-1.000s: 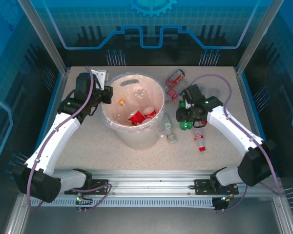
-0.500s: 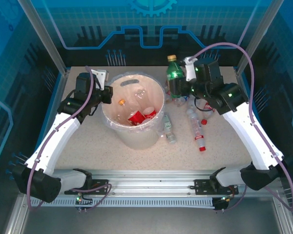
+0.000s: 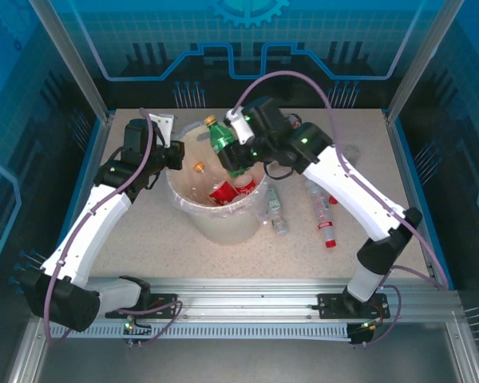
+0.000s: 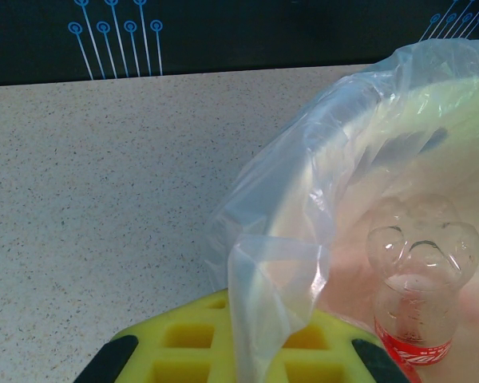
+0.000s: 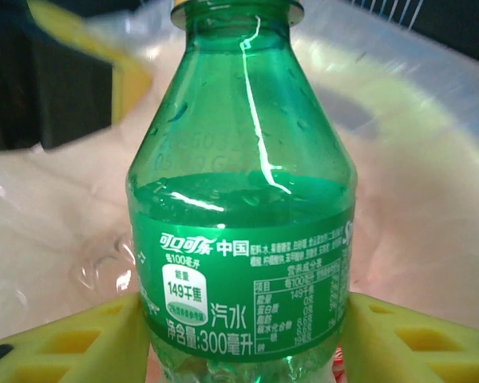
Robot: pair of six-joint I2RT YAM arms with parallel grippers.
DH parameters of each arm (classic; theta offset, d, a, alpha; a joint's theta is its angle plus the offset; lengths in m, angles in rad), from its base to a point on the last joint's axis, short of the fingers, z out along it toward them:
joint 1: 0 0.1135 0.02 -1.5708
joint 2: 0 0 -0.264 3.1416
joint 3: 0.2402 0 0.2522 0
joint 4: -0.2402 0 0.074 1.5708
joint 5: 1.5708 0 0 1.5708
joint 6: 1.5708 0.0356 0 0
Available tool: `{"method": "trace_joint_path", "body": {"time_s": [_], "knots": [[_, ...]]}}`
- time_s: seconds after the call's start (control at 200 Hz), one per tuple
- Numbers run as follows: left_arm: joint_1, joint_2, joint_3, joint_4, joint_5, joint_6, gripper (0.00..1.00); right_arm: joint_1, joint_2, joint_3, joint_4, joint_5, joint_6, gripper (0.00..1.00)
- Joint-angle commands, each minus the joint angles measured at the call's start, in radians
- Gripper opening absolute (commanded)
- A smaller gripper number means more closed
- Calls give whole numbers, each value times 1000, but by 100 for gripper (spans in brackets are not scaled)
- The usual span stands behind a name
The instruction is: Put the plastic bottles in the bin
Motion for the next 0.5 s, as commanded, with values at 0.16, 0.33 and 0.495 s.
{"method": "trace_joint_path", "body": {"time_s": [0.16,0.33,0.495], "knots": [[1,22,-29,-27,20,-17,0,42,23,-34,-139,50,-77,61],[1,22,-30,-27,21,-17,0,43,46,-91,-156,154,-102,63],[1,20,-29,-27,20,-18,0,42,90,-96,-153,153,-112,76]]}}
